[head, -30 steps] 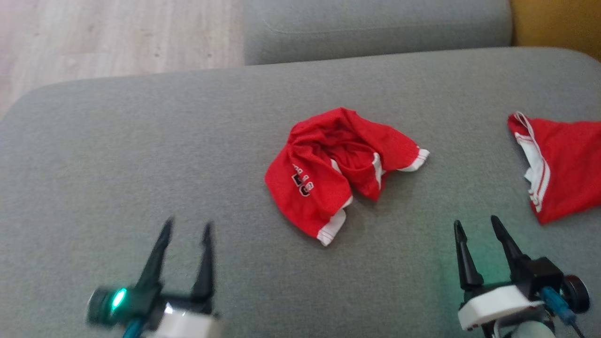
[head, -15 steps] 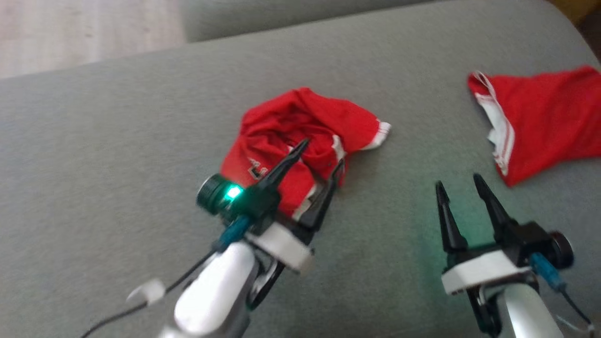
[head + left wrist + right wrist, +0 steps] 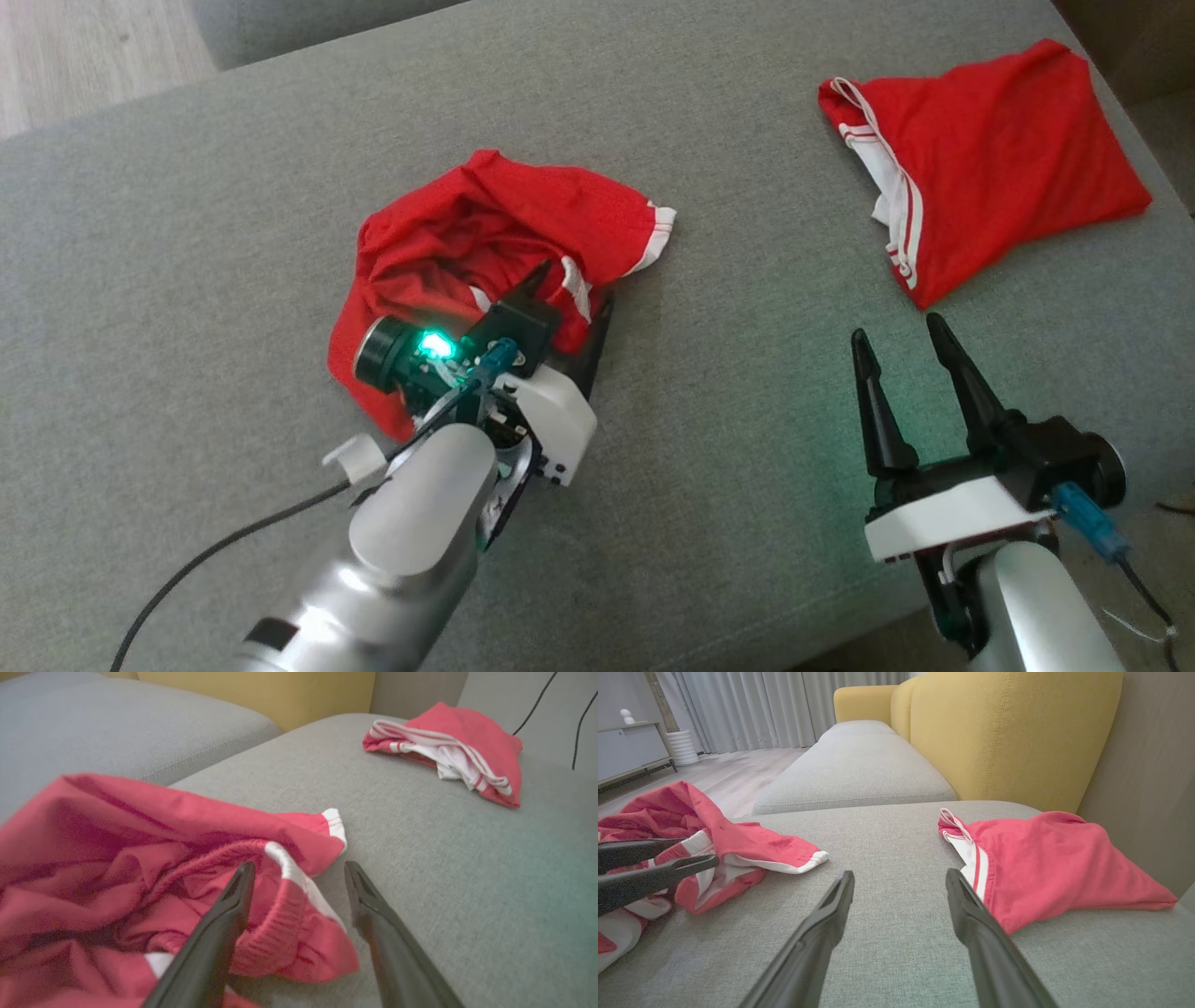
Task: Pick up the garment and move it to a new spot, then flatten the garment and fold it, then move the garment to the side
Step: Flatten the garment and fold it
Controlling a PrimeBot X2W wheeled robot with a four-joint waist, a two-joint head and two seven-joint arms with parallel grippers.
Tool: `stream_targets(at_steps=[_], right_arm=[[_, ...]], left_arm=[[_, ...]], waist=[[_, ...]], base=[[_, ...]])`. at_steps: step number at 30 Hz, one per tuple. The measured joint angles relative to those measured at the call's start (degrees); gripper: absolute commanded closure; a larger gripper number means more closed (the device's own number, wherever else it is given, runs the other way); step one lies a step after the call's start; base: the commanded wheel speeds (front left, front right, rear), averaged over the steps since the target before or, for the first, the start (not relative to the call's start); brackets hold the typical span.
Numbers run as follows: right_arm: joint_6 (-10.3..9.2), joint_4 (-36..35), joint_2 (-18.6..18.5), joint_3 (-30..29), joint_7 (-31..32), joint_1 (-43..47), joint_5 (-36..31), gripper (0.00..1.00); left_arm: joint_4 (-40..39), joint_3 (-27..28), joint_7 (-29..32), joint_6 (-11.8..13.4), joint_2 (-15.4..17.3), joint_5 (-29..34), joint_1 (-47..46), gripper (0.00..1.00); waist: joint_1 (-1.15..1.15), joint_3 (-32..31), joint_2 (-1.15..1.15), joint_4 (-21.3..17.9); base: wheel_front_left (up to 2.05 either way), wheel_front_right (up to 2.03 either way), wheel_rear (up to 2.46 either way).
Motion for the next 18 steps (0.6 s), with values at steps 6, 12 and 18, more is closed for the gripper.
stream_targets(at_steps=[6, 12, 18], right_arm=[[0.00, 0.04, 0.00, -0.08, 0.00, 0.02, -0.01, 0.00], [0.00, 0.89, 0.00, 0.86, 0.00, 0.13, -0.14, 0.00], [0.00, 1.12, 0.00, 1.77, 0.00, 0.21, -0.12, 0.00]], left_arm=[[2.79, -0.70, 1.24, -1.24, 0.02, -1.40, -0.03, 0.85], [0.22, -0.70, 2.79, -2.60, 0.04, -8.95, 0.92, 1.00], [-9.07, 1.97, 7.10, -4.64, -0.01, -18.14, -1.58, 1.00]], waist=[[0.00, -0.88, 0.00, 0.23], [-0.01, -2.79, 0.00, 0.36], [-0.01, -4.79, 0.00, -0.23]], base=[[0.00, 0.00, 0.00], [0.00, 0.00, 0.00], [0.00, 0.00, 0.00]])
